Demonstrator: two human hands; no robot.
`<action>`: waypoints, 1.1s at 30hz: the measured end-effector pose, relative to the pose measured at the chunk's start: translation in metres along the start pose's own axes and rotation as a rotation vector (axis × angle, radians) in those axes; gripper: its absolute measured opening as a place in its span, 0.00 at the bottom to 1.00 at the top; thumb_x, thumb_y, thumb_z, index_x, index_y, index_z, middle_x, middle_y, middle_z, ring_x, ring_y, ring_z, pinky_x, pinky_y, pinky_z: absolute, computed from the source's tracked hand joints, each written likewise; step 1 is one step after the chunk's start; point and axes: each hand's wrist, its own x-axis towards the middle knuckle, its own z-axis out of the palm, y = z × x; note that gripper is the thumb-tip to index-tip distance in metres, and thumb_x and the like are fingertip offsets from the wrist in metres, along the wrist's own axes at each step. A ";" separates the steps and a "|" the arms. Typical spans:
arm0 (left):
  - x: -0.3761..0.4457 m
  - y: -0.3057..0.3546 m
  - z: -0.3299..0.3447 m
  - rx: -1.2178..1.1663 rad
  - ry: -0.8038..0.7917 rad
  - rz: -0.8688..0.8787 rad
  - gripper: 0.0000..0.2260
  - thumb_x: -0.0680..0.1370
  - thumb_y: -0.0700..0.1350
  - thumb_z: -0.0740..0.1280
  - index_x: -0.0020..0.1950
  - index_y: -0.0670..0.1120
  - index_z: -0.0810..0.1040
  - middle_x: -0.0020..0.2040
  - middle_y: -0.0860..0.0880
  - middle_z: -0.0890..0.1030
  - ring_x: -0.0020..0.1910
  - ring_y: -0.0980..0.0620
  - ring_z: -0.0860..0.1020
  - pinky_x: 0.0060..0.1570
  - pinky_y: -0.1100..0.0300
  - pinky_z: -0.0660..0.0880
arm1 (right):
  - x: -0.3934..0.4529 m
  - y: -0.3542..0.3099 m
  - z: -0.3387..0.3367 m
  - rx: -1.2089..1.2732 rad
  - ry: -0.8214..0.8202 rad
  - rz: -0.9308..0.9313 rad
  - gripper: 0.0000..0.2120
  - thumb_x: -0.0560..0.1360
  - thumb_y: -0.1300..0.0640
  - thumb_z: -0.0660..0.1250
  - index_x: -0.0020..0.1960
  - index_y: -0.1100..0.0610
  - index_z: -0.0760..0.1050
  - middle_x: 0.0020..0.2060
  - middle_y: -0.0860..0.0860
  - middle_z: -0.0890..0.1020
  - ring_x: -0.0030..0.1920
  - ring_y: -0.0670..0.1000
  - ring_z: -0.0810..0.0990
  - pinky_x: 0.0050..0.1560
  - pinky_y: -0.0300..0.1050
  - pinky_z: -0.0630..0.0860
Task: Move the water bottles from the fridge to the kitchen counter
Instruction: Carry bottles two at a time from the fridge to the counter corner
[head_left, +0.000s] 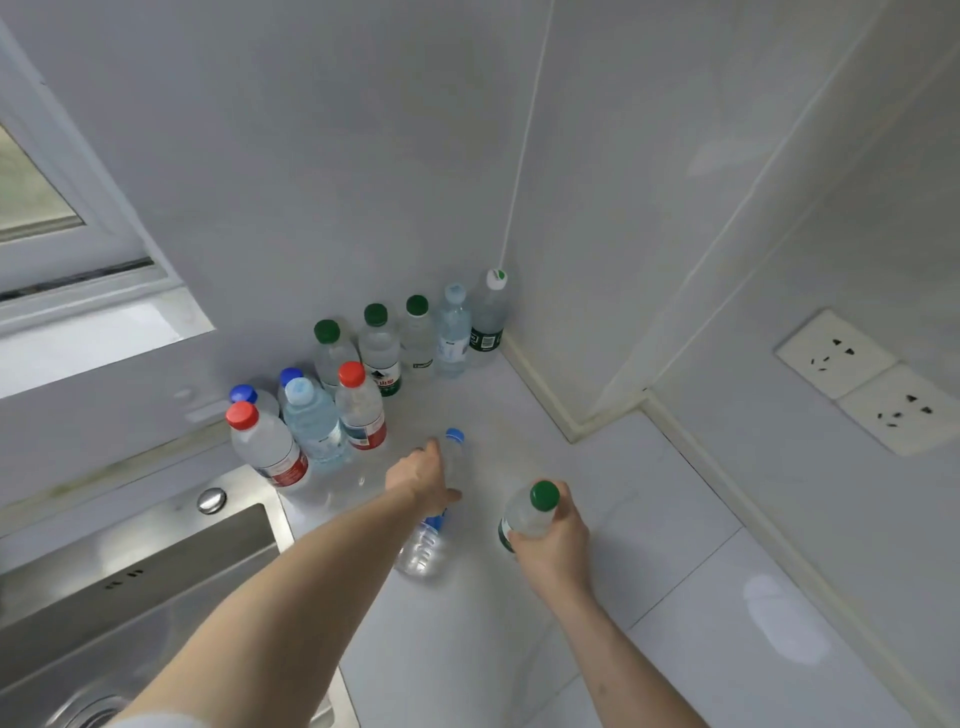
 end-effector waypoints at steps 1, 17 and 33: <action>0.001 0.003 0.000 0.004 -0.001 0.000 0.35 0.74 0.55 0.76 0.73 0.45 0.62 0.67 0.42 0.77 0.64 0.39 0.79 0.61 0.48 0.77 | 0.001 0.001 0.001 0.005 -0.003 0.003 0.24 0.67 0.67 0.78 0.53 0.45 0.75 0.46 0.43 0.83 0.45 0.39 0.81 0.40 0.24 0.71; -0.011 0.007 -0.083 -0.058 0.378 0.142 0.34 0.61 0.50 0.80 0.65 0.54 0.72 0.54 0.52 0.81 0.46 0.48 0.78 0.43 0.55 0.76 | 0.043 -0.015 0.014 -0.031 -0.093 -0.056 0.26 0.68 0.64 0.80 0.62 0.52 0.75 0.48 0.47 0.81 0.48 0.52 0.80 0.49 0.40 0.73; -0.007 0.010 -0.161 0.217 0.428 0.123 0.04 0.72 0.46 0.71 0.43 0.48 0.78 0.36 0.50 0.77 0.38 0.45 0.80 0.35 0.58 0.74 | 0.064 -0.029 0.029 0.034 -0.147 -0.066 0.23 0.70 0.67 0.75 0.59 0.49 0.75 0.49 0.47 0.82 0.48 0.51 0.81 0.40 0.36 0.72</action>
